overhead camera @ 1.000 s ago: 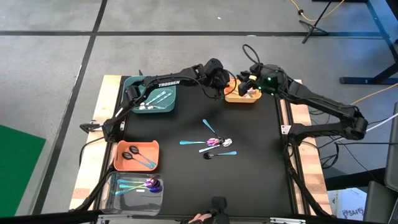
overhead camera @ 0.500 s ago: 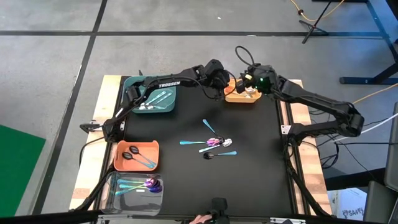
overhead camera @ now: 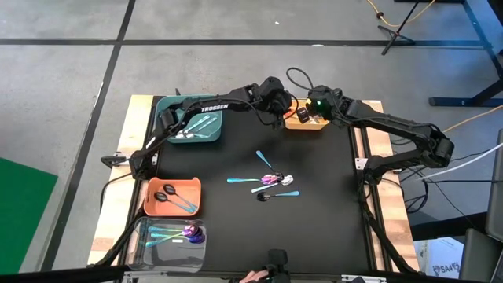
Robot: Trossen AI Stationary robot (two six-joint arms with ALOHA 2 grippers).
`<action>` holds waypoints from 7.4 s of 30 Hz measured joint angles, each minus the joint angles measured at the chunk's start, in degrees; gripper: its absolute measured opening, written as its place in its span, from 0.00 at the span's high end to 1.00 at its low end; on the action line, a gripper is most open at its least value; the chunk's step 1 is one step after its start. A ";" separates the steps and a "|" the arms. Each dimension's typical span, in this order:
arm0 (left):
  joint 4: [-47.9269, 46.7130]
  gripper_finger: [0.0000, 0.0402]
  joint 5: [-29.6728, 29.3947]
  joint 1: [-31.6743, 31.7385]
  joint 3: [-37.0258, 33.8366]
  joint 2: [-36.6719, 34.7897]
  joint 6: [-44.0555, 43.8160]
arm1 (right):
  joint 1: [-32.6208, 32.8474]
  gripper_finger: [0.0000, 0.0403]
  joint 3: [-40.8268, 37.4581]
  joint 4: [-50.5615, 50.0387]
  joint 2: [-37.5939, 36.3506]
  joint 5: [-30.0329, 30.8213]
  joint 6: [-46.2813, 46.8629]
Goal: Sort silverware by color (type)
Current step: Put the orange spoon into the yellow bin, then put the violet spoon into the transparent bin
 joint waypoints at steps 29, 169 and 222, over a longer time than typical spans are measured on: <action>-12.36 1.00 3.08 0.33 0.00 0.22 -1.93 | 0.07 0.74 3.58 0.77 -10.26 -14.17 1.22; -2.76 0.78 -9.72 -27.20 -40.10 -15.32 -25.94 | 0.04 0.74 3.63 -3.95 -10.25 -18.23 0.74; -10.03 0.98 -9.27 -28.61 -32.22 -21.82 -26.39 | 0.07 0.74 3.63 -5.13 -10.25 -18.22 0.74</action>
